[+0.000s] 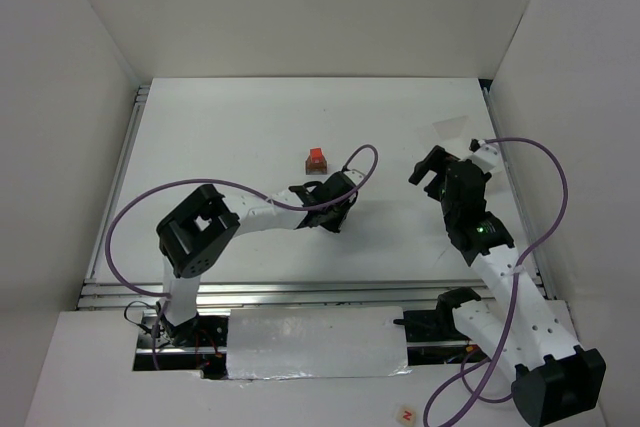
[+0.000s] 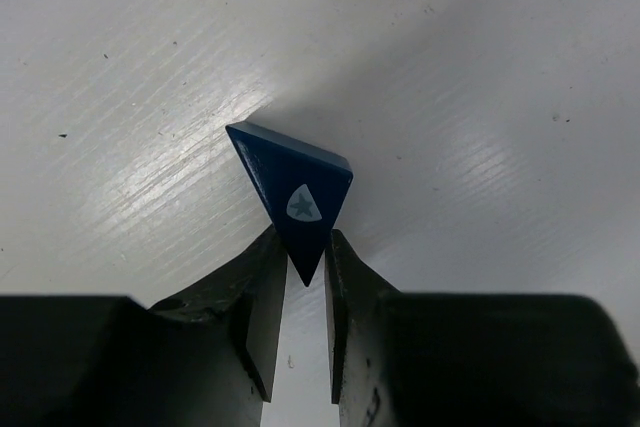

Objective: Build the wood block tower

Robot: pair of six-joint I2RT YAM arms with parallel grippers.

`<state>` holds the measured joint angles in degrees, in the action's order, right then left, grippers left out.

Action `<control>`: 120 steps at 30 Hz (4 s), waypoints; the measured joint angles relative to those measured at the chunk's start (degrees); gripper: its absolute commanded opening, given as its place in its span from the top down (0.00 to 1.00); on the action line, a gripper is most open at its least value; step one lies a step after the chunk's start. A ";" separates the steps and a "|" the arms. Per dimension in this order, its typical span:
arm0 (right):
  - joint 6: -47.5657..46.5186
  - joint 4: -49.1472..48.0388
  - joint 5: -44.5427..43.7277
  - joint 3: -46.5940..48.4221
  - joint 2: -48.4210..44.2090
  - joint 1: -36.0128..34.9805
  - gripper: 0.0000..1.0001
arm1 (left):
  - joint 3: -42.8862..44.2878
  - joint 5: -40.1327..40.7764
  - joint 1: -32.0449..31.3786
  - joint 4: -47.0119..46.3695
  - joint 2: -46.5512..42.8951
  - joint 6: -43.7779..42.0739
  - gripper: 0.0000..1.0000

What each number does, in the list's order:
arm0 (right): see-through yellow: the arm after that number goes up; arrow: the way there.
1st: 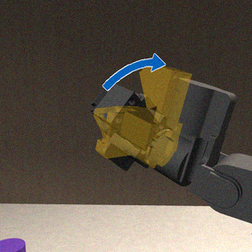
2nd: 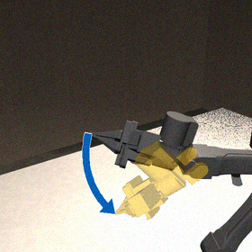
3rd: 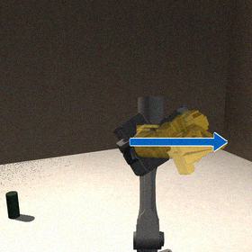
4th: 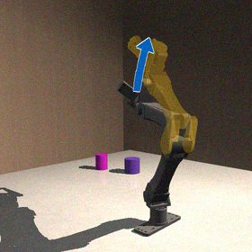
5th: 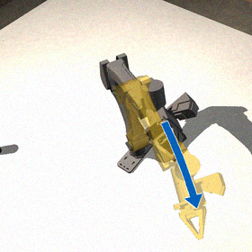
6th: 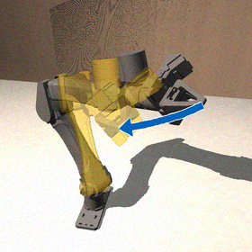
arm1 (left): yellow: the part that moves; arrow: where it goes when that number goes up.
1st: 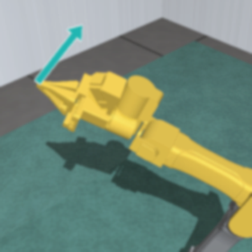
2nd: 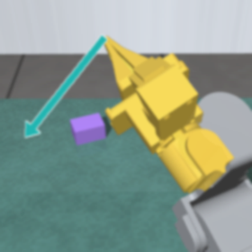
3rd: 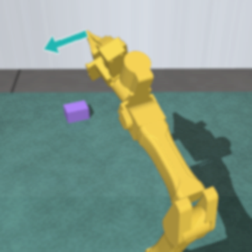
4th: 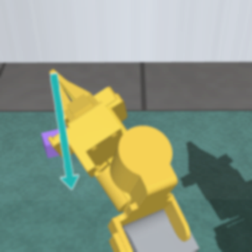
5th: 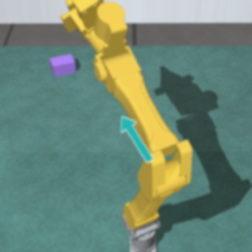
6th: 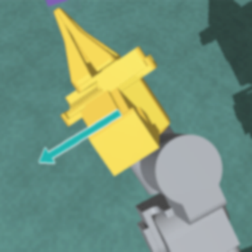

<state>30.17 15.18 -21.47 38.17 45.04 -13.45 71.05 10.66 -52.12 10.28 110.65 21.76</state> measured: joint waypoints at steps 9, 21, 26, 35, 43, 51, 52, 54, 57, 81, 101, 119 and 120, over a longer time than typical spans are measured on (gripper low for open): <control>-0.72 -0.02 1.90 0.00 0.61 0.33 0.00 | 0.46 0.04 0.00 -0.20 0.61 -0.63 1.00; -0.57 0.20 9.99 -3.43 -2.58 1.14 0.00 | -7.02 0.04 0.00 -5.40 -7.82 -0.59 1.00; 0.52 -4.68 23.85 -8.07 -3.89 2.64 0.00 | -12.94 -0.59 0.00 -11.39 -17.64 -0.31 1.00; 6.88 -24.52 49.31 -14.43 0.50 -1.95 0.00 | -18.27 -2.75 -0.02 -19.78 -29.68 2.32 1.00; 9.40 -34.99 51.63 -14.49 1.14 -8.94 0.00 | -20.48 -4.20 -0.07 -21.51 -30.95 2.89 1.00; 9.86 -34.40 43.25 -12.26 6.73 -14.19 0.08 | -21.55 -4.26 -0.31 -21.90 -33.51 4.09 1.00; 10.21 -34.49 41.72 -12.22 7.43 -14.95 0.09 | -21.55 -4.07 -0.39 -21.97 -33.70 4.13 1.00; 10.91 -34.53 39.74 -12.22 8.02 -16.11 0.14 | -21.59 -3.19 -0.48 -21.88 -33.83 4.13 1.00; 11.50 -34.75 35.67 -12.22 8.09 -18.43 0.25 | -21.81 -1.95 -0.48 -21.86 -33.88 4.13 1.00; 13.68 -34.88 22.03 -9.31 10.45 -25.53 0.74 | -23.45 -1.03 -1.09 -22.38 -36.44 4.15 1.00; -21.57 -20.70 22.01 15.58 18.62 -21.49 0.90 | -27.80 2.97 9.62 -14.40 -50.05 5.46 0.01; -92.76 23.96 43.47 65.09 54.55 -18.53 0.88 | -33.70 -6.23 36.83 -6.71 -54.75 6.67 0.01; -95.14 26.49 43.12 67.98 56.74 -18.56 0.88 | -33.70 -6.84 37.75 -6.93 -53.96 6.67 0.01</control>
<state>-64.97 41.67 21.65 106.15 101.78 -32.01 37.34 3.81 -14.37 3.36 56.69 28.42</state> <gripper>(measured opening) 0.423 0.993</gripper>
